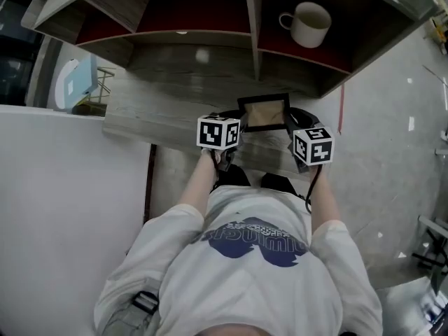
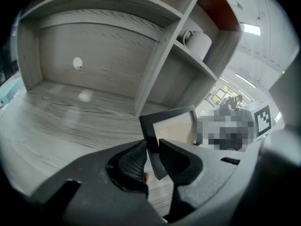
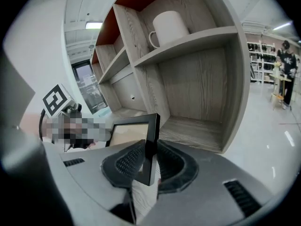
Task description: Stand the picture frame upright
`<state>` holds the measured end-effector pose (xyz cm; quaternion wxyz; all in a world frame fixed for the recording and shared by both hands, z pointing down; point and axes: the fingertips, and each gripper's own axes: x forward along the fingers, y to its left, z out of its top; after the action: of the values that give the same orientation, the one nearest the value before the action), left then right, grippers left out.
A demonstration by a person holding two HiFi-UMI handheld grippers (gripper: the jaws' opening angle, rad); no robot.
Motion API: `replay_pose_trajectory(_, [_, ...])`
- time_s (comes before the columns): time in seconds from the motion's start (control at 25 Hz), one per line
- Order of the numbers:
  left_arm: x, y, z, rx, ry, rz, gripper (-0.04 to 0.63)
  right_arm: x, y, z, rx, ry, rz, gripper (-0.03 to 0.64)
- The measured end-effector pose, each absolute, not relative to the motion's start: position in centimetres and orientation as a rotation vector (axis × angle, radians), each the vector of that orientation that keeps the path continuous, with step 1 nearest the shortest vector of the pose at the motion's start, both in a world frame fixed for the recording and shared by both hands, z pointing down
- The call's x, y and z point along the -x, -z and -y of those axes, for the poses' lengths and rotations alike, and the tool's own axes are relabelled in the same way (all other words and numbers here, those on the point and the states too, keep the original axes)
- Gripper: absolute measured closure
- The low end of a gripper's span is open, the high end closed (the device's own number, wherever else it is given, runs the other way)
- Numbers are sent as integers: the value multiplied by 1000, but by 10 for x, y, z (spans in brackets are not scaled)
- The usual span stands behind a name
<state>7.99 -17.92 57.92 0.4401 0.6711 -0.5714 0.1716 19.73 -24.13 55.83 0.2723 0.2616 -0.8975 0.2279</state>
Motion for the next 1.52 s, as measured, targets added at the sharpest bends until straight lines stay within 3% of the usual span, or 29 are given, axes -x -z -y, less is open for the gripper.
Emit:
replay_pose_trajectory(0.52, [-74, -579, 184, -1567, -404, 1631, 506, -179, -558, 263, -416, -450, 2528, 545])
replay_pose_trajectory(1.52, [-21, -619, 228, -1631, -464, 1681, 506, -130, -593, 297, -474, -331, 2543, 546])
